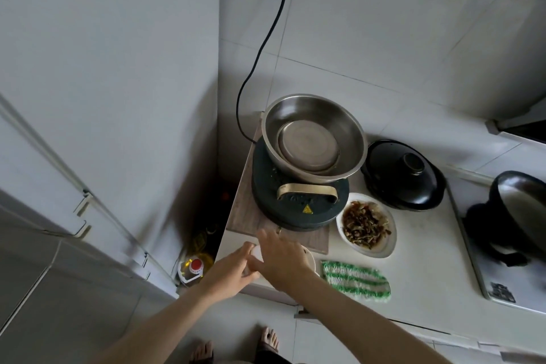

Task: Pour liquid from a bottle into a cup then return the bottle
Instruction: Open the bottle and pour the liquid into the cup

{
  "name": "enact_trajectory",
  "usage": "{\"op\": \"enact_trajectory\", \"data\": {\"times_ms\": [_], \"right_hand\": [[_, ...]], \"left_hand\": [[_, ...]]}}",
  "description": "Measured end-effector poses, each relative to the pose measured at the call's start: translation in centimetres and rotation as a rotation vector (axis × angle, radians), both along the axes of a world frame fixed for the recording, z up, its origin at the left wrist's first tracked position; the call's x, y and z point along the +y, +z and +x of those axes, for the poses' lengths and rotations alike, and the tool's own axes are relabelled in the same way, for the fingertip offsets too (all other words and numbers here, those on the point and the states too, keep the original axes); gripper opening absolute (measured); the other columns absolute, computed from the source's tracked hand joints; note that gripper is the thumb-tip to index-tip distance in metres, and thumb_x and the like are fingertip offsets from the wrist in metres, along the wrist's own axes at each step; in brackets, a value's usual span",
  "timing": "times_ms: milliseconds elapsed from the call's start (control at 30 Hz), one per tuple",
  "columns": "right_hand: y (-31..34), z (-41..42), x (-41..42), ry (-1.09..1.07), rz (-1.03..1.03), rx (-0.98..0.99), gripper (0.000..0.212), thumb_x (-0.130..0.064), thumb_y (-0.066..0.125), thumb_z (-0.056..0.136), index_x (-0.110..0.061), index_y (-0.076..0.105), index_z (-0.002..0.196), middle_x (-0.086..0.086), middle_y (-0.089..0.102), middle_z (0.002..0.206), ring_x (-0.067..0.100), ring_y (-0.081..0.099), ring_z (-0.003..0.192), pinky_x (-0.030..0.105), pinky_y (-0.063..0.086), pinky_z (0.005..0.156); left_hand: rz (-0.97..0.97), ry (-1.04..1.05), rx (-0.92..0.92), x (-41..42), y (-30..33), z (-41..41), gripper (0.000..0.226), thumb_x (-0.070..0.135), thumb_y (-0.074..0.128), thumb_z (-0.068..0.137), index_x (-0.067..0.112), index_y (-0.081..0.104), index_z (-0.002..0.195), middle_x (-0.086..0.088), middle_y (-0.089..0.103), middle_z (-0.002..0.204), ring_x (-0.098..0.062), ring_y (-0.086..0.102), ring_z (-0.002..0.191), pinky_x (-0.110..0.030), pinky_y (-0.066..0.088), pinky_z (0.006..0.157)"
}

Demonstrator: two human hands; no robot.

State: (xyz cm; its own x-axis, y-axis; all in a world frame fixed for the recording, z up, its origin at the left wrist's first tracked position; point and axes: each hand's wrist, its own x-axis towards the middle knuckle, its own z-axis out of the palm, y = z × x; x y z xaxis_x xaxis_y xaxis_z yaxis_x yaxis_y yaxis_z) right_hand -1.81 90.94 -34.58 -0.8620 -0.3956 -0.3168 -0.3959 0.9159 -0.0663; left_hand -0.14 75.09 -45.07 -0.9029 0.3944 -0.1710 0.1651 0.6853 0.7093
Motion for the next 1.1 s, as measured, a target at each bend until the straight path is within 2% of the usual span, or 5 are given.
{"op": "enact_trajectory", "data": {"times_ms": [267, 467, 733, 867, 1100], "right_hand": [[-0.5, 1.5, -1.6, -0.119, 0.029, -0.011, 0.057, -0.054, 0.042, 0.097, -0.019, 0.025, 0.140, 0.013, 0.037, 0.141, 0.034, 0.052, 0.123, 0.043, 0.054, 0.087], [-0.6, 1.4, -1.2, 0.141, 0.231, 0.004, 0.071, -0.021, 0.071, 0.091, -0.017, 0.030, 0.149, 0.017, 0.029, 0.147, 0.040, 0.054, 0.120, 0.046, 0.055, 0.075], [-0.2, 1.8, 0.7, 0.112, -0.005, 0.132, 0.035, -0.024, 0.070, 0.090, -0.011, 0.057, 0.120, 0.009, 0.046, 0.131, 0.030, 0.052, 0.114, 0.040, 0.062, 0.065], [-0.3, 2.4, 4.9, -0.190, -0.217, 0.130, 0.029, -0.034, 0.043, 0.103, -0.021, 0.043, 0.129, 0.003, 0.045, 0.125, 0.020, 0.058, 0.105, 0.033, 0.059, 0.076], [-3.0, 5.3, 11.7, -0.566, -0.364, 0.081, 0.030, -0.027, 0.059, 0.095, -0.031, 0.060, 0.125, 0.000, 0.046, 0.117, 0.018, 0.067, 0.086, 0.027, 0.054, 0.066]], "left_hand": [[-0.065, 0.002, 0.034, 0.4, -0.4, 0.1, 0.062, 0.029, 0.058, 0.095, 0.012, 0.033, 0.149, -0.006, 0.044, 0.152, -0.019, 0.048, 0.135, -0.032, 0.040, 0.114], [0.022, 0.031, -0.077, 0.3, 0.8, 0.1, 0.049, 0.045, 0.065, 0.091, 0.030, 0.045, 0.132, 0.022, 0.063, 0.117, 0.011, 0.063, 0.097, -0.007, 0.052, 0.080], [0.020, 0.034, -0.068, 0.3, 1.1, -0.1, 0.047, 0.041, 0.069, 0.088, 0.034, 0.041, 0.125, 0.016, 0.067, 0.115, 0.002, 0.067, 0.098, -0.018, 0.057, 0.082], [0.001, 0.043, -0.004, 0.4, 1.1, -0.3, 0.041, 0.044, 0.074, 0.082, 0.035, 0.049, 0.114, 0.017, 0.068, 0.105, 0.006, 0.065, 0.096, -0.018, 0.055, 0.085], [-0.230, 0.036, 0.075, 1.3, 4.2, -1.1, 0.051, 0.046, 0.068, 0.072, 0.038, 0.049, 0.119, 0.013, 0.065, 0.112, -0.013, 0.063, 0.103, -0.034, 0.058, 0.078]]}}
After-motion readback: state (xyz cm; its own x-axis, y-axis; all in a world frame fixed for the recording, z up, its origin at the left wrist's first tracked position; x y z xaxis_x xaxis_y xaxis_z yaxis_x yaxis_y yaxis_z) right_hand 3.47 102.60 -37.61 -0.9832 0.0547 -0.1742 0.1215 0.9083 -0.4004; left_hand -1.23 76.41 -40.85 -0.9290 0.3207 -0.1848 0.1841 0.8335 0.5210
